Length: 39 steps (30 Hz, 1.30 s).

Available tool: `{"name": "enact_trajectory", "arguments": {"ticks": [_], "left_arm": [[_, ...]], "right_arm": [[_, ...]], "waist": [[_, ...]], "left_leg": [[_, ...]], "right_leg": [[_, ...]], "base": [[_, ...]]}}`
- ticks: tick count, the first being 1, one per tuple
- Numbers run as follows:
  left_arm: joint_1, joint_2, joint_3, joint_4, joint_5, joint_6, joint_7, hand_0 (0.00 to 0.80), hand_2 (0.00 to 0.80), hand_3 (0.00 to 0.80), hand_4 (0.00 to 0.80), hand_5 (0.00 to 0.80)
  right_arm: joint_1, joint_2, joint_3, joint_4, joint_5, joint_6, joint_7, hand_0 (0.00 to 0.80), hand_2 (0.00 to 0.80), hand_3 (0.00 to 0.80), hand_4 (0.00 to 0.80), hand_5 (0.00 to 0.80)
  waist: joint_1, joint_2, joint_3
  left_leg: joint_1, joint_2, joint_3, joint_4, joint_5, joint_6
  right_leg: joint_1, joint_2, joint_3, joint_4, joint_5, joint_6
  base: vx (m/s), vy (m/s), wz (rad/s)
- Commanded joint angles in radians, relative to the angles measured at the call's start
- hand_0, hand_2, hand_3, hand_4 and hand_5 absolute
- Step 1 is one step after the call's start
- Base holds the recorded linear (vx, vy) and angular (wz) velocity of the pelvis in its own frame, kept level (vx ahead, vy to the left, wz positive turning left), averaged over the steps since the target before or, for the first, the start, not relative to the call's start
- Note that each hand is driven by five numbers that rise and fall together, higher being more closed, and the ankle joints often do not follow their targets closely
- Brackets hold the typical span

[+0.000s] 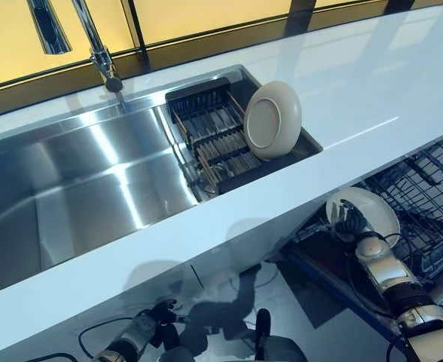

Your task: Take plates into dishwasher

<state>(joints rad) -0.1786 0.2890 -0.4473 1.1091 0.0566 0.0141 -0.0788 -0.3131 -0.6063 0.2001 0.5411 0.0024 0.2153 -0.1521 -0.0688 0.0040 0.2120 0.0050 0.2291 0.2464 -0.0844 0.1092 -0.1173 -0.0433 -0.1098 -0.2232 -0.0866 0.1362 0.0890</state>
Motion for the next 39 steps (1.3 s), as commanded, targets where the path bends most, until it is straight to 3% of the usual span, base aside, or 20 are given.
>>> {"name": "enact_trajectory", "arguments": {"ticks": [1,8,19,39], "left_arm": [[-0.039,0.029,0.039,0.012,0.020,-0.011,0.008,0.000,0.000,0.000,0.000,0.000],[-0.013,0.023,0.052,0.006,0.029,-0.011,0.017,0.000,0.000,0.000,0.000,0.000],[-0.008,0.020,0.056,0.016,0.025,-0.023,0.020,0.000,0.000,0.000,0.000,0.000],[0.004,0.031,0.065,0.007,0.017,-0.019,0.019,0.000,0.000,0.000,0.000,0.000]], "right_arm": [[-0.020,0.039,-0.009,-0.053,0.020,-0.043,-0.010,0.000,0.000,0.000,0.000,0.000],[0.028,0.025,-0.071,-0.108,0.003,-0.067,-0.038,0.000,0.000,0.000,0.000,0.000],[0.021,0.017,-0.075,-0.137,-0.025,-0.095,-0.032,0.000,0.000,0.000,0.000,0.000],[0.018,-0.038,-0.127,-0.127,-0.034,-0.059,-0.099,0.000,0.000,0.000,0.000,0.000]], "waist": [[-0.006,-0.050,0.046],[-0.013,-0.053,0.039],[-0.016,-0.052,0.039],[-0.016,-0.047,0.033]], "left_leg": [[0.019,-0.021,0.018,0.011,-0.013,0.015],[0.026,-0.022,0.026,0.009,-0.018,0.016],[0.023,-0.024,0.033,0.009,-0.020,0.016],[0.026,-0.032,0.034,0.007,-0.026,0.018]], "right_leg": [[0.003,-0.017,0.038,0.049,-0.040,-0.006],[0.010,-0.019,0.039,0.036,-0.033,-0.001],[0.007,-0.023,0.037,0.027,-0.028,0.001],[0.008,-0.032,0.034,0.025,-0.026,0.007]], "base": [[0.031,-0.005,0.00],[0.012,-0.002,0.00],[0.001,0.002,-0.03],[0.001,0.001,0.00]]}}
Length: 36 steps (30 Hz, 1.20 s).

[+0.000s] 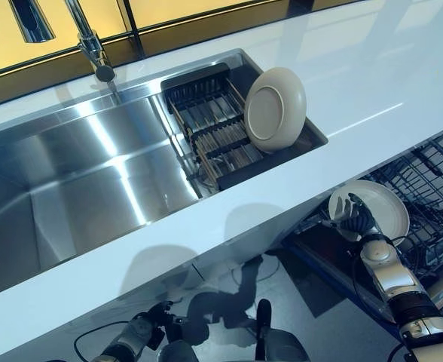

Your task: Take plates into dishwasher

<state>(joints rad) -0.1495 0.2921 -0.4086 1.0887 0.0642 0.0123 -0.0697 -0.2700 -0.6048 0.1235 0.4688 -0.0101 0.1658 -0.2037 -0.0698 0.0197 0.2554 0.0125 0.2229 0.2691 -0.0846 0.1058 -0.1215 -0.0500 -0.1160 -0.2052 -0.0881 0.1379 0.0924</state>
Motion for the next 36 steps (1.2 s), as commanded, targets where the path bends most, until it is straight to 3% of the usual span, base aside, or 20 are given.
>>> {"name": "enact_trajectory", "arguments": {"ticks": [1,27,36], "left_arm": [[-0.023,0.028,0.028,0.026,0.010,-0.016,0.010,0.000,0.000,0.000,0.000,0.000],[-0.001,0.039,0.031,0.023,0.010,-0.021,0.006,0.000,0.000,0.000,0.000,0.000],[0.008,0.033,0.044,0.019,0.007,-0.023,0.013,0.000,0.000,0.000,0.000,0.000]], "right_arm": [[-0.022,-0.042,-0.056,-0.058,-0.020,-0.009,-0.053,0.000,0.000,0.000,0.000,0.000],[0.006,-0.114,-0.144,-0.051,0.008,-0.018,-0.085,0.000,0.000,0.000,0.000,0.000],[0.028,-0.108,-0.191,-0.166,0.012,-0.046,-0.117,0.000,0.000,0.000,0.000,0.000]], "waist": [[-0.016,-0.063,-0.010],[-0.019,-0.067,-0.027],[-0.033,-0.068,-0.022]], "left_leg": [[0.020,-0.026,0.011,0.007,-0.023,0.023],[0.032,-0.023,0.016,0.006,-0.030,0.025],[0.032,-0.023,0.017,0.004,-0.030,0.026]], "right_leg": [[0.016,-0.026,0.017,0.027,-0.028,0.004],[0.025,-0.025,0.020,0.035,-0.038,0.004],[0.019,-0.022,0.029,0.040,-0.039,0.003]], "base": [[0.000,0.000,0.00],[0.000,0.000,0.00],[0.000,0.000,0.00]]}}
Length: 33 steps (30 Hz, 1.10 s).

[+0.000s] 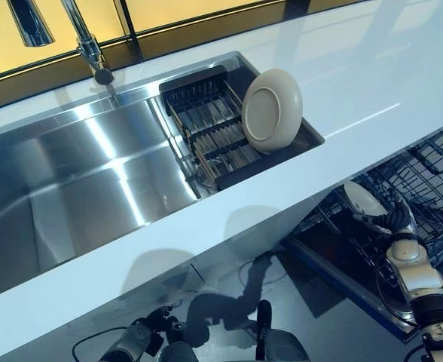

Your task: Take plates into dishwasher

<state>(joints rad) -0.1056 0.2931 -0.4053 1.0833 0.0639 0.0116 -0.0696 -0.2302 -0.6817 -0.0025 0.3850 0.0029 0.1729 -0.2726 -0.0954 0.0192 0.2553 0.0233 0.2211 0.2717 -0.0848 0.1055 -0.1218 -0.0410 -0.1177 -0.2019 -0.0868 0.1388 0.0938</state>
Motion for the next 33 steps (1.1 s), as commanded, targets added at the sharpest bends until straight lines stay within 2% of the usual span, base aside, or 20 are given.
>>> {"name": "enact_trajectory", "arguments": {"ticks": [1,8,14,21,29,33], "left_arm": [[-0.034,0.034,0.042,0.024,0.007,-0.022,0.012,0.000,0.000,0.000,0.000,0.000],[-0.016,0.026,0.058,0.018,0.005,-0.030,0.017,0.000,0.000,0.000,0.000,0.000],[-0.008,0.014,0.072,0.039,0.002,-0.045,0.025,0.000,0.000,0.000,0.000,0.000],[0.000,0.008,0.069,0.069,0.001,-0.058,0.027,0.000,0.000,0.000,0.000,0.000],[0.004,0.002,0.051,0.087,-0.005,-0.054,0.024,0.000,0.000,0.000,0.000,0.000],[0.001,0.006,0.043,0.097,-0.006,-0.047,0.017,0.000,0.000,0.000,0.000,0.000]], "right_arm": [[-0.004,-0.030,-0.071,-0.097,-0.010,-0.053,-0.050,0.000,0.000,0.000,0.000,0.000],[0.040,-0.052,-0.126,-0.224,-0.068,-0.107,-0.076,0.000,0.000,0.000,0.000,0.000],[0.079,-0.077,-0.180,-0.421,-0.020,-0.126,-0.047,0.000,0.000,0.000,0.000,0.000],[0.060,-0.068,-0.213,-0.527,0.211,-0.195,0.027,0.000,0.000,0.000,0.000,0.000],[-0.005,-0.043,-0.195,-0.642,0.393,-0.202,0.129,0.000,0.000,0.000,0.000,0.000],[-0.065,-0.050,-0.172,-0.674,0.429,-0.187,0.154,0.000,0.000,0.000,0.000,0.000]], "waist": [[-0.009,-0.068,-0.022],[-0.026,-0.076,-0.028],[-0.041,-0.082,-0.036],[-0.046,-0.089,-0.063],[-0.043,-0.092,-0.088],[-0.034,-0.098,-0.100]], "left_leg": [[0.021,-0.021,0.016,0.004,-0.029,0.026],[0.029,-0.019,0.027,0.003,-0.033,0.028],[0.034,-0.015,0.038,0.002,-0.035,0.029],[0.048,-0.018,0.049,0.003,-0.043,0.031],[0.061,-0.038,0.052,-0.001,-0.056,0.039],[0.066,-0.051,0.052,-0.001,-0.064,0.045]], "right_leg": [[0.009,-0.020,0.026,0.039,-0.040,0.002],[0.013,-0.014,0.034,0.038,-0.043,0.001],[0.011,-0.010,0.041,0.047,-0.050,0.000],[0.026,-0.013,0.045,0.044,-0.055,0.002],[0.044,-0.031,0.051,0.026,-0.044,0.012],[0.051,-0.042,0.052,0.018,-0.036,0.020]], "base": [[0.000,0.000,0.00],[0.000,0.000,0.00],[-0.001,0.005,0.00],[0.030,0.034,-0.08],[0.028,0.065,-0.01],[0.027,0.080,-0.02]]}}
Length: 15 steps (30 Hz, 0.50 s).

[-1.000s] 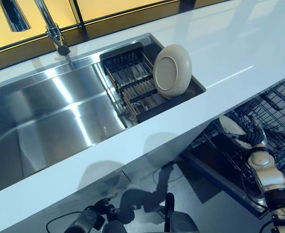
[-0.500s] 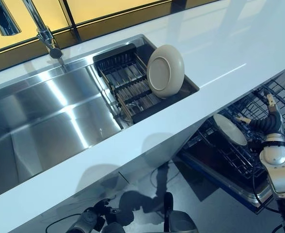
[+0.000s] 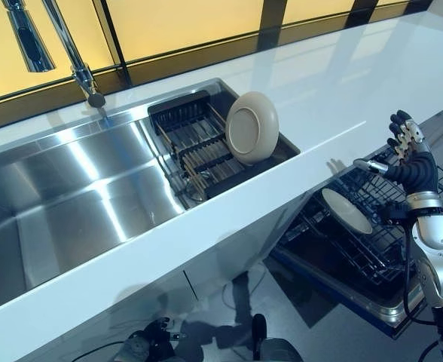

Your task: Take plates into dishwasher

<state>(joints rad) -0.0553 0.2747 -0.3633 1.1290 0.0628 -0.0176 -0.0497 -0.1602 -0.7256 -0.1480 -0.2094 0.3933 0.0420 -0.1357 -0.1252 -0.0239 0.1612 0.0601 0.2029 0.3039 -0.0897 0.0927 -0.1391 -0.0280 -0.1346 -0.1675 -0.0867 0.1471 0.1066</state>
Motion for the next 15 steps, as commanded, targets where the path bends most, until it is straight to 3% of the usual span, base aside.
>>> {"name": "enact_trajectory", "arguments": {"ticks": [1,7,15], "left_arm": [[-0.049,0.025,-0.004,0.056,-0.008,-0.016,-0.002,0.000,0.000,0.000,0.000,0.000],[-0.041,0.031,-0.015,0.059,-0.009,-0.004,-0.001,0.000,0.000,0.000,0.000,0.000],[-0.043,0.040,-0.024,0.064,-0.014,0.024,-0.005,0.000,0.000,0.000,0.000,0.000]], "right_arm": [[-0.164,-0.017,-0.013,-0.087,0.037,-0.042,0.023,0.000,0.000,0.000,0.000,0.000],[-0.267,-0.072,0.033,-0.071,0.083,0.034,0.042,0.000,0.000,0.000,0.000,0.000],[-0.390,-0.053,0.129,0.016,0.168,0.145,0.055,0.000,0.000,0.000,0.000,0.000]], "waist": [[0.001,-0.058,-0.013],[0.030,-0.070,-0.036],[0.068,-0.085,-0.056]], "left_leg": [[0.031,-0.038,0.018,0.003,-0.054,0.065],[0.034,-0.058,0.004,0.002,-0.065,0.079],[0.040,-0.084,-0.013,0.002,-0.077,0.103]], "right_leg": [[0.039,-0.029,0.016,0.016,-0.041,0.011],[0.048,-0.045,0.005,0.009,-0.028,0.027],[0.055,-0.070,-0.013,0.019,-0.016,0.047]], "base": [[0.030,0.079,-0.02],[0.029,0.076,0.00],[0.014,0.081,0.03]]}}
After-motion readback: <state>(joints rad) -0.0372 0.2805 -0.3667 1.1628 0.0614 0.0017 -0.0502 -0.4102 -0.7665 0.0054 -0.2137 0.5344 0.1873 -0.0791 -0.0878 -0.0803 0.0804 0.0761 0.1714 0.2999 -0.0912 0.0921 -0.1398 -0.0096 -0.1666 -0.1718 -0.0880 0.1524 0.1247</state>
